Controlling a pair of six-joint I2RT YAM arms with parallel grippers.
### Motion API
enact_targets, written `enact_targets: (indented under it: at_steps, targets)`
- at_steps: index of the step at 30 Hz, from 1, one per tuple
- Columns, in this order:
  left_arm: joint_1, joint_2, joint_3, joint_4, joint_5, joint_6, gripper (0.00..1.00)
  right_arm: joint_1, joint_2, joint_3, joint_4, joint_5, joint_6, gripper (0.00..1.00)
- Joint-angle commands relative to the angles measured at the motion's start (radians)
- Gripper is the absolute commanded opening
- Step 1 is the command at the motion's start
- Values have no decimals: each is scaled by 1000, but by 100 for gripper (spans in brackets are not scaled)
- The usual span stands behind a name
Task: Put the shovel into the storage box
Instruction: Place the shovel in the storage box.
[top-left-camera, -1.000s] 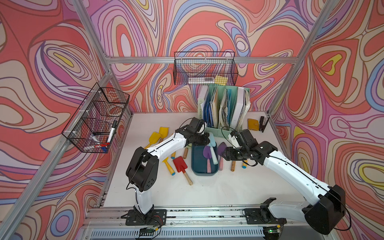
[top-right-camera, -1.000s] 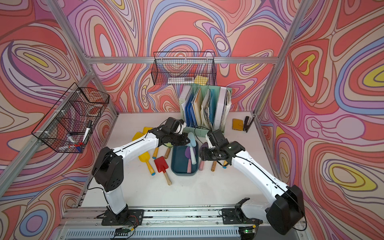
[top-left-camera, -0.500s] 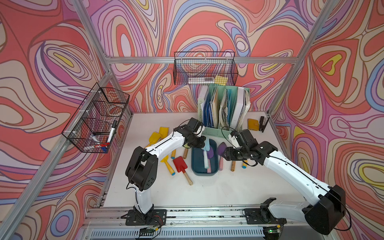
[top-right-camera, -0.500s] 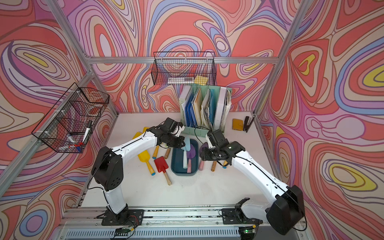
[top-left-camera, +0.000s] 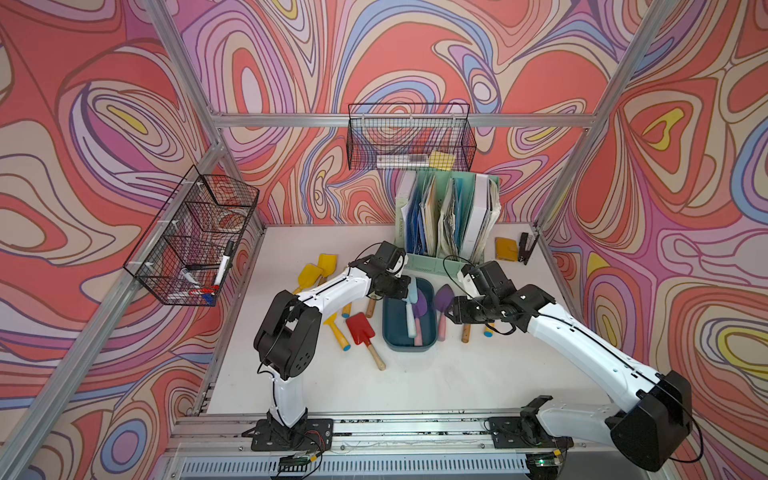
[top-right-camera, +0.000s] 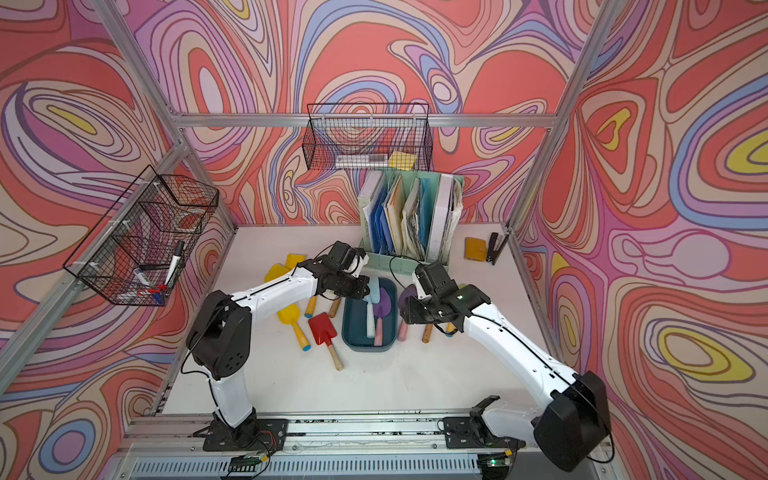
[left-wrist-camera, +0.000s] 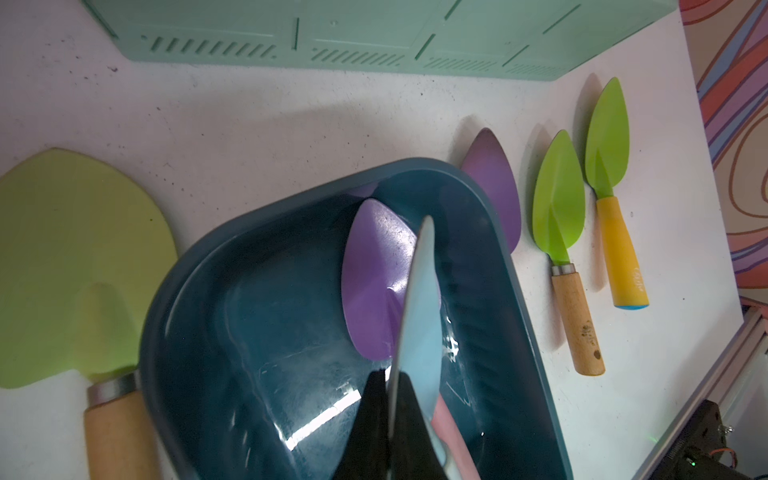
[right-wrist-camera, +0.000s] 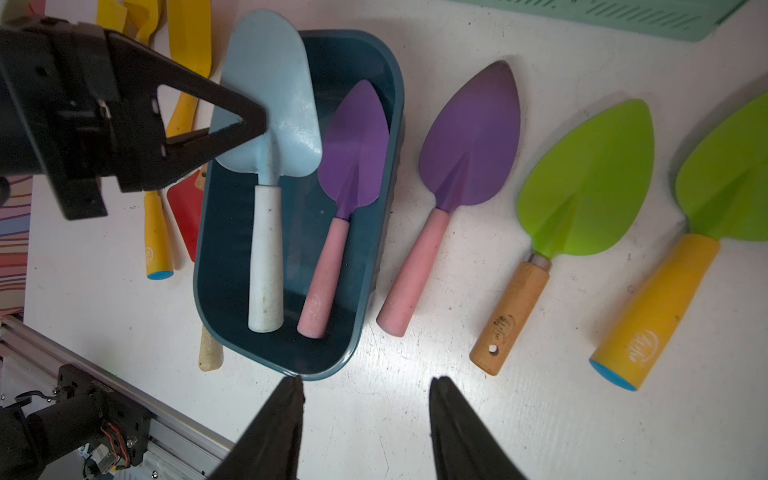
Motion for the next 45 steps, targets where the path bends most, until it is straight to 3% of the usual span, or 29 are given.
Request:
enact_targets:
  at_steps: [1, 29, 31, 35, 36, 45]
  targets:
    - [7, 28, -8, 49, -8, 8, 0, 7, -22, -21, 8, -3, 8, 50]
    - [-13, 162, 30, -20, -52, 51, 0, 7, -29, -59, 31, -10, 17, 49]
    - [-14, 164, 32, -25, -55, 50, 7, 6, -29, -60, 32, -11, 17, 48]
    - [-15, 164, 41, -37, -63, 48, 39, 6, -28, -59, 33, -12, 17, 49]
    - [-15, 166, 46, -46, -65, 48, 43, 8, -28, -59, 34, -14, 17, 48]
    - [-21, 177, 100, -129, -100, 48, 56, 7, -27, -56, 35, -15, 17, 48]
